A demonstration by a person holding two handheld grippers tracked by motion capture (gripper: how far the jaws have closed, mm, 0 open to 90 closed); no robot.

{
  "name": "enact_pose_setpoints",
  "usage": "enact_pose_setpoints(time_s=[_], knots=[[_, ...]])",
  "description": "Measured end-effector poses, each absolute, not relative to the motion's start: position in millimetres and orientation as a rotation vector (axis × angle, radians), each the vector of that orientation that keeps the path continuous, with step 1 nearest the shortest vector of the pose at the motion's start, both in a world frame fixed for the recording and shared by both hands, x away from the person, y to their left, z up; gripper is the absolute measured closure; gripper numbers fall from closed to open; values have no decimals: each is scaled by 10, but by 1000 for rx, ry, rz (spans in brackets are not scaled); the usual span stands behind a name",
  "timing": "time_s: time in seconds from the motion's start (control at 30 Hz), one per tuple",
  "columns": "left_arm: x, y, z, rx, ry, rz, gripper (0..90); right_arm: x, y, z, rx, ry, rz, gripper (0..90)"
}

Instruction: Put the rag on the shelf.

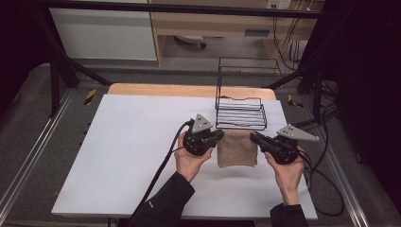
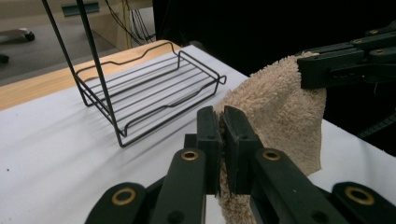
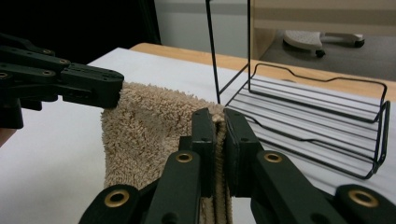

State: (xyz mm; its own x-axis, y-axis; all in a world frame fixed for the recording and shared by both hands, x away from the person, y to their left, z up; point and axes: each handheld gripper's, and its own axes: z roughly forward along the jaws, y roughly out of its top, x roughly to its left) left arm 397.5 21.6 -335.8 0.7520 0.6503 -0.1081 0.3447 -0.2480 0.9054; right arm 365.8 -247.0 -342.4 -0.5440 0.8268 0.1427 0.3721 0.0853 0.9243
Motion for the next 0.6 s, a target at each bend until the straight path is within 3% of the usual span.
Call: enact_pose_setpoints(time_s=[0.6], knots=[[4097, 260, -2951, 1774, 740, 419, 854, 3740, -2406, -3038, 1115, 1854, 1492, 838]])
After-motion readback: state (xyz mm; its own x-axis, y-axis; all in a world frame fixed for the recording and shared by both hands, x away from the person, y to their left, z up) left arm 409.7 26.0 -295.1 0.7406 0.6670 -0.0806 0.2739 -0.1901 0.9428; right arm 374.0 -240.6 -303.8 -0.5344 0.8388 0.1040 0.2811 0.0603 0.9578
